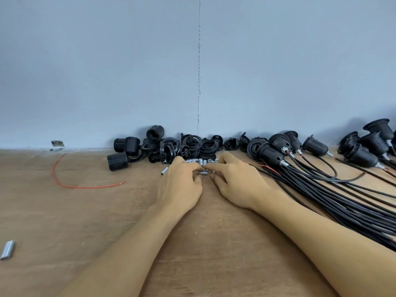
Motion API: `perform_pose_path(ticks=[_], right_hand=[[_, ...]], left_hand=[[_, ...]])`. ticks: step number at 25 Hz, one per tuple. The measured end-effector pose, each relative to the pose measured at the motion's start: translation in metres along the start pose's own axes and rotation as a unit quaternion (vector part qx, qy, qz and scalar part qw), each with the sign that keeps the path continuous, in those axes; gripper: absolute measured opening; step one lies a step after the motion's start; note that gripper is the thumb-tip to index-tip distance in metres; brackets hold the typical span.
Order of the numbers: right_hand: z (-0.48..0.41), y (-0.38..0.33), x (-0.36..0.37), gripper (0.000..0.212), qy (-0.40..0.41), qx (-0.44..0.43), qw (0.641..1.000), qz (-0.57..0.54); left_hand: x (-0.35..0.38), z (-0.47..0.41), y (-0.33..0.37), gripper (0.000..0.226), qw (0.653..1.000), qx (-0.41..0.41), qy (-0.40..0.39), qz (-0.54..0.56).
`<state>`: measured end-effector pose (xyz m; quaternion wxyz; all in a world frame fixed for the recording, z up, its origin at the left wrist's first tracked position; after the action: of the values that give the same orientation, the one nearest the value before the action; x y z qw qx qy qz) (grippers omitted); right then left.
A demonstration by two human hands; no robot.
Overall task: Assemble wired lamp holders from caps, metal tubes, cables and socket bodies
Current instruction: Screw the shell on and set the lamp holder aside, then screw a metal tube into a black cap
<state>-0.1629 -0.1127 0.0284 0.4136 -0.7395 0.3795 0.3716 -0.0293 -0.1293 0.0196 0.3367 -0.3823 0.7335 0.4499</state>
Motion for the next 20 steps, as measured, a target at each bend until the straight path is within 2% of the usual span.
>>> perform_pose_path(ticks=[3,6,9,11,13,15,18,20], right_hand=[[0.000,0.000,0.000,0.030,-0.006,-0.001,1.000,0.002],[0.004,0.000,-0.003,0.023,0.011,-0.008,1.000,-0.009],[0.009,0.002,-0.007,0.020,0.028,0.000,0.999,-0.026],[0.010,0.003,-0.007,0.026,0.023,0.006,0.999,-0.033],[0.010,0.000,-0.007,0.026,0.017,0.001,0.999,-0.032],[0.012,-0.002,-0.009,0.023,0.015,-0.004,0.999,-0.031],[0.019,-0.004,-0.012,0.022,0.009,-0.008,0.999,-0.035],[0.024,-0.004,-0.015,0.023,0.014,-0.007,0.999,-0.042]], left_hand=[[-0.005,0.000,-0.002,0.011,0.999,-0.001,0.033,0.041],[-0.005,0.001,0.001,0.009,0.998,0.011,0.036,0.052],[-0.003,0.002,0.000,0.016,0.998,0.009,0.020,0.051],[0.002,0.003,0.004,0.032,0.999,0.041,0.004,0.033],[0.007,0.003,0.009,0.037,0.997,0.071,-0.022,-0.001],[0.009,0.002,0.006,0.032,0.997,0.072,-0.031,-0.006],[0.004,0.005,0.002,0.011,0.998,0.056,-0.011,0.012],[0.000,0.006,-0.001,0.011,0.998,0.035,0.006,0.057]])
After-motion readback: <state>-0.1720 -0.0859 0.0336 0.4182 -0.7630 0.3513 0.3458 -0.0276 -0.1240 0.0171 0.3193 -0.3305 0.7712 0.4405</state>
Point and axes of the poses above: each hand's wrist, its own z-axis away from the middle knuckle, its own x-axis out of the palm, y = z × x, the point moved 8 cm from there along -z, towards the middle knuckle, and after that the axes turned 9 degrees about -z, right-handed, at the moved point
